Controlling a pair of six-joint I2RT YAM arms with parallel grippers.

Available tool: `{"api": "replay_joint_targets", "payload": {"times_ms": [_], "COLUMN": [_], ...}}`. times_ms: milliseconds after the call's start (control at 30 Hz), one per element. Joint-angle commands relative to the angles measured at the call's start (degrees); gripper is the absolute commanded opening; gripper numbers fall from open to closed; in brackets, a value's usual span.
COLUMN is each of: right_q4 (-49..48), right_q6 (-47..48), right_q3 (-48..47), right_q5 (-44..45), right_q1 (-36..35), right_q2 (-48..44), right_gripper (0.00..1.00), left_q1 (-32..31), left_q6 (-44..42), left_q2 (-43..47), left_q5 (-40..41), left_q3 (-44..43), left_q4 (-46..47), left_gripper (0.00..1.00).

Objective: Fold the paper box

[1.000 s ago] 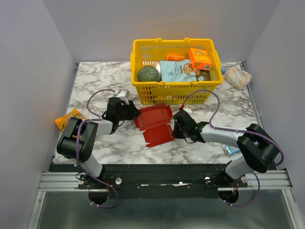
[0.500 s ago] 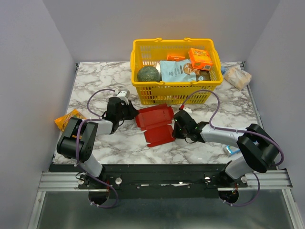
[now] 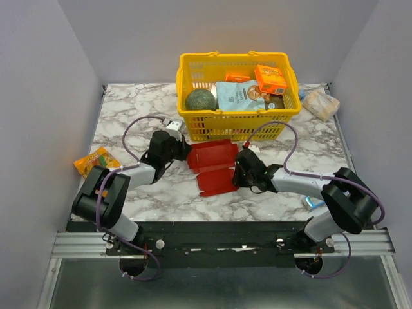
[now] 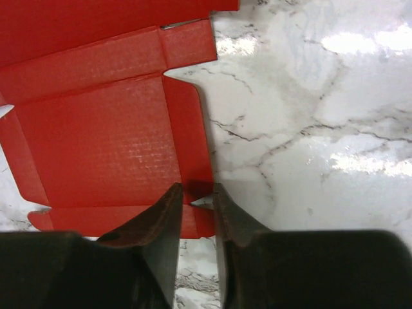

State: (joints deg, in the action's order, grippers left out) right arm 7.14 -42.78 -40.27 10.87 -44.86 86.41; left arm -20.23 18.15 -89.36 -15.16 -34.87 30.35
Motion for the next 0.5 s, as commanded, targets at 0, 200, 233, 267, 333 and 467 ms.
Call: {"api": "replay_joint_targets", "payload": {"times_ms": [0,200,233,267,333,467], "right_q4": [2.44,9.47,11.56,12.80,15.17,16.95], "right_q6": [-2.30,-4.06,-4.23,-4.41,-4.41,-9.32], "right_q3": [0.01,0.72,0.81,0.72,0.72,1.07], "right_q5": [1.43,6.08,7.05,7.40,7.50,3.47], "right_q1": [0.39,0.39,0.39,0.39,0.39,0.48], "right_q2": [-3.52,-17.48,-19.33,-21.09,-26.54,-32.61], "right_gripper": [0.43,0.76,0.79,0.81,0.85,0.89], "left_q1": [-4.99,-7.80,-8.24,-9.47,-11.05,-14.39], "left_q6": [-8.48,-10.85,-11.81,-12.26,-13.75,-15.33], "left_q2": [6.12,13.07,13.94,14.30,15.26,19.13], "left_q5": [3.29,3.73,3.73,3.82,4.26,5.92], "left_q3": [3.05,7.10,7.10,7.27,7.80,10.52], "left_q4": [-0.21,1.56,1.21,0.94,0.76,1.29], "left_gripper": [0.00,0.00,0.00,0.00,0.00,0.00]}}
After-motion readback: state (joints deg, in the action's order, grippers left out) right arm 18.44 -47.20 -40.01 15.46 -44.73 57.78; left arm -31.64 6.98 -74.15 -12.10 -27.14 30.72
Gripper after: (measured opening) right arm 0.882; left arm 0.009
